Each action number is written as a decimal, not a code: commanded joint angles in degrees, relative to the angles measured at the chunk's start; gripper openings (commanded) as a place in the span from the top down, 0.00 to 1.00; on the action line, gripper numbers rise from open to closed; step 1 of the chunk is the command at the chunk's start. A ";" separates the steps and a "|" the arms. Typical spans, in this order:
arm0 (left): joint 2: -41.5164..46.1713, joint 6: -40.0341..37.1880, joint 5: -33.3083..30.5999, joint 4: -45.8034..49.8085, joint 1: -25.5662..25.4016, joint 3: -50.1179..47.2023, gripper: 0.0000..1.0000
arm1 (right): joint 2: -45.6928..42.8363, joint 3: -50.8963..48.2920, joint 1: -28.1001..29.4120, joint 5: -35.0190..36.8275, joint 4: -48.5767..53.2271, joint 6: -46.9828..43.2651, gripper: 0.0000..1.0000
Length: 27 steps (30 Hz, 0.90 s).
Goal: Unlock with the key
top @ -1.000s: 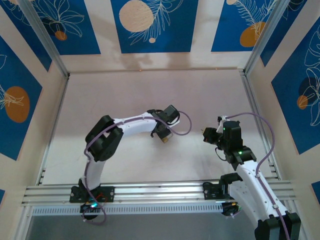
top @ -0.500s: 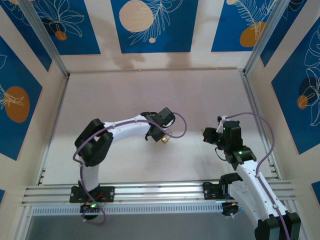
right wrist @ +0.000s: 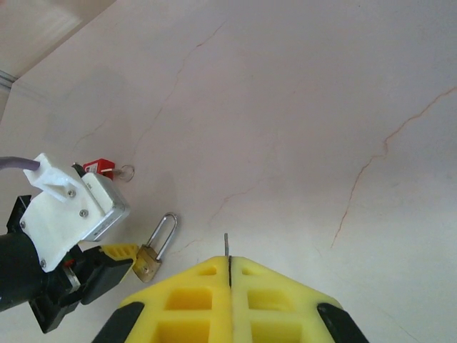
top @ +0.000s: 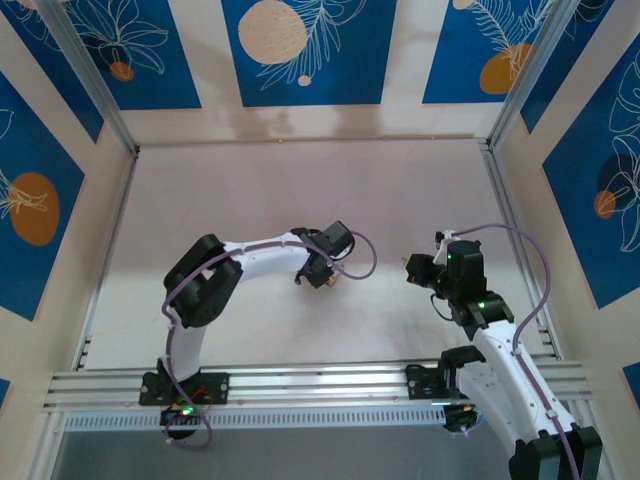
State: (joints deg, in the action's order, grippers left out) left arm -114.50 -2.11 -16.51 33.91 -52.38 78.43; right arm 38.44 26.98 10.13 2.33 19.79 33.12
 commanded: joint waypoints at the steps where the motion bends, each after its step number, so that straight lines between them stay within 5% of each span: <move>1: 0.68 2.23 5.68 1.53 -2.86 0.96 0.59 | -0.39 1.54 -0.25 -1.27 -0.28 -0.78 1.00; 16: -1.60 2.65 3.58 2.65 -4.92 4.04 0.61 | -1.25 1.07 -0.48 -1.67 0.16 -0.76 1.00; 23: -0.13 -0.82 8.05 3.05 -4.20 6.47 0.56 | -1.84 1.13 -0.68 -1.54 0.68 -0.80 1.00; 27: -0.83 -8.26 19.12 3.55 -1.63 7.16 0.47 | -2.49 1.40 -0.91 -1.45 1.36 -0.93 1.00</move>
State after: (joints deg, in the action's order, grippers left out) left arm -114.72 -4.36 -5.85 35.64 -56.10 84.03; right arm 37.10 26.98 9.61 1.89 20.14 33.10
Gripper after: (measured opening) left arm 0.526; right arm 0.062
